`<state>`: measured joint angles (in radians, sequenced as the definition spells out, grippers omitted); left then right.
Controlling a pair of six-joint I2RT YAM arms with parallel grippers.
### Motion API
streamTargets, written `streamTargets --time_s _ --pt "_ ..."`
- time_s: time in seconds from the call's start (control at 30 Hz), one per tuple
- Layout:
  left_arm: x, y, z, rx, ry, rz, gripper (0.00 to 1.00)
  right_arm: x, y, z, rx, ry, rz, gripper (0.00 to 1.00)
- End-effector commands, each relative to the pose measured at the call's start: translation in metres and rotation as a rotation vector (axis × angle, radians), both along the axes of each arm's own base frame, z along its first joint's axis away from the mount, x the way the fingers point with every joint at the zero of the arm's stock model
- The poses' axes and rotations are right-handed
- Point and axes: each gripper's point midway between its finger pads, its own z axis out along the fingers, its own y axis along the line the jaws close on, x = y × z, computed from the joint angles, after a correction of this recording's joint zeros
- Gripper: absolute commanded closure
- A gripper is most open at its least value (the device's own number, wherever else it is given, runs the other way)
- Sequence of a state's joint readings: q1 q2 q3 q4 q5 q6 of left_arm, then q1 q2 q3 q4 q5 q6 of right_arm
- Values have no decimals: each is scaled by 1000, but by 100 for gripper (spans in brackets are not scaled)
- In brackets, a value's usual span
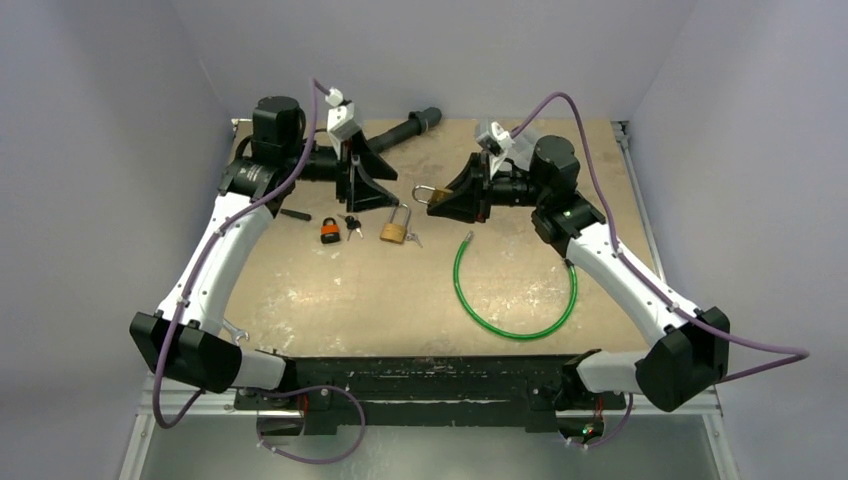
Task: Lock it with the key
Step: Lock the lock.
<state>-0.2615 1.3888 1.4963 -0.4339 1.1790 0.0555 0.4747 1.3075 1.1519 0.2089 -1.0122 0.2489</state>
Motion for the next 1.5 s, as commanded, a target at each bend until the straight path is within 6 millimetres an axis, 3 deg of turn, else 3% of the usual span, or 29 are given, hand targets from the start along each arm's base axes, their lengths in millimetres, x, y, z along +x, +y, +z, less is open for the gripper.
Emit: streamTargets --time_s 0.0,0.23,0.57,0.77,1.13,1.2,1.37,1.47 --pt "-41 7 -19 61 -38 -125 35 -14 -8 -2 -74 -105 59 100" --pt "-63 -14 -29 108 -27 -155 36 -19 -9 -11 -120 -105 109 100" --pt "-61 -36 -16 65 -66 -111 58 -32 -6 -16 -124 -64 174 100" --pt "-60 -40 -18 63 -65 -120 62 -34 -3 -16 -122 -64 178 100" --pt "-63 -40 -27 82 -56 -136 91 -36 -1 -9 -97 -42 190 100" --pt "-62 -40 -27 83 -58 -132 92 -36 -1 -9 -94 -46 191 100" --pt "-65 -39 -28 86 -49 -139 75 -34 -1 -9 -95 -50 181 100" --pt "-69 -37 -31 97 -34 -148 74 -34 -1 -8 -96 -51 177 100"
